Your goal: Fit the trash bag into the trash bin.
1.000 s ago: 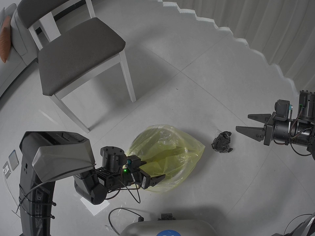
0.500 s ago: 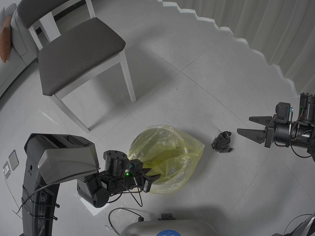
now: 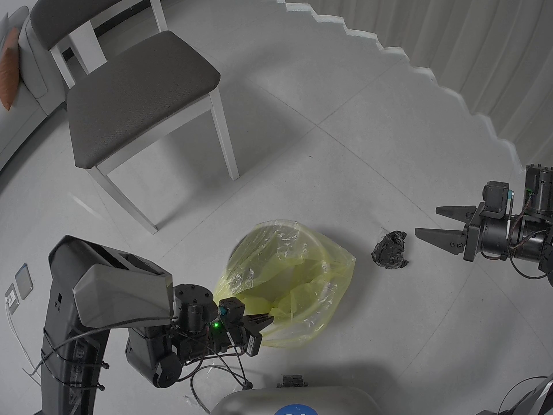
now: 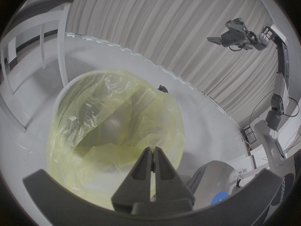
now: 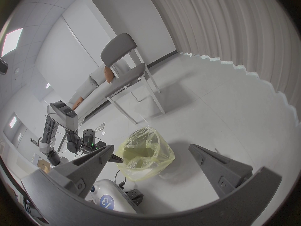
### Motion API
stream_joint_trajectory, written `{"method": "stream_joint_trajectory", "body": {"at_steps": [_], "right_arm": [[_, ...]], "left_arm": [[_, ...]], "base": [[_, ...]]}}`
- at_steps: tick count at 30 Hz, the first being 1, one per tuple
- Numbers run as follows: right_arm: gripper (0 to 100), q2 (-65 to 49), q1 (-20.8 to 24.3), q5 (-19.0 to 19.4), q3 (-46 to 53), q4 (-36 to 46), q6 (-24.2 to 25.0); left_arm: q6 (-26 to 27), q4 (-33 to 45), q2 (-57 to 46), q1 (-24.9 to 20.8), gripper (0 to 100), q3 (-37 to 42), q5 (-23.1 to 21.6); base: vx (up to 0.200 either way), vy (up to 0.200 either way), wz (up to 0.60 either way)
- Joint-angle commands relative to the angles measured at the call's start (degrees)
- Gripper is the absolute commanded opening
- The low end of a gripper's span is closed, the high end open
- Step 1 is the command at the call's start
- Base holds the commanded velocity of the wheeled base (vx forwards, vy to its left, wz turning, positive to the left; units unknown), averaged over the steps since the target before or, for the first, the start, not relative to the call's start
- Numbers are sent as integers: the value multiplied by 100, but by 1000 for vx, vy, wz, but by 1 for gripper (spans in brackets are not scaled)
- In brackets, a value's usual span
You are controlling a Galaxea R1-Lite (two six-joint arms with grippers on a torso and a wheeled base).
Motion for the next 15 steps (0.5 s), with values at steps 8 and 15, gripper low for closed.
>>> {"method": "stream_joint_trajectory", "body": {"at_steps": [8, 15], "right_arm": [[100, 57, -25, 3, 44, 0, -63], [100, 75, -34, 64, 36, 0, -63]], "left_arm": [[-33, -225, 493, -194, 0, 5, 1], [-68, -269, 388, -176, 100, 57, 1]], "base": [[0, 0, 0], [0, 0, 0]]}}
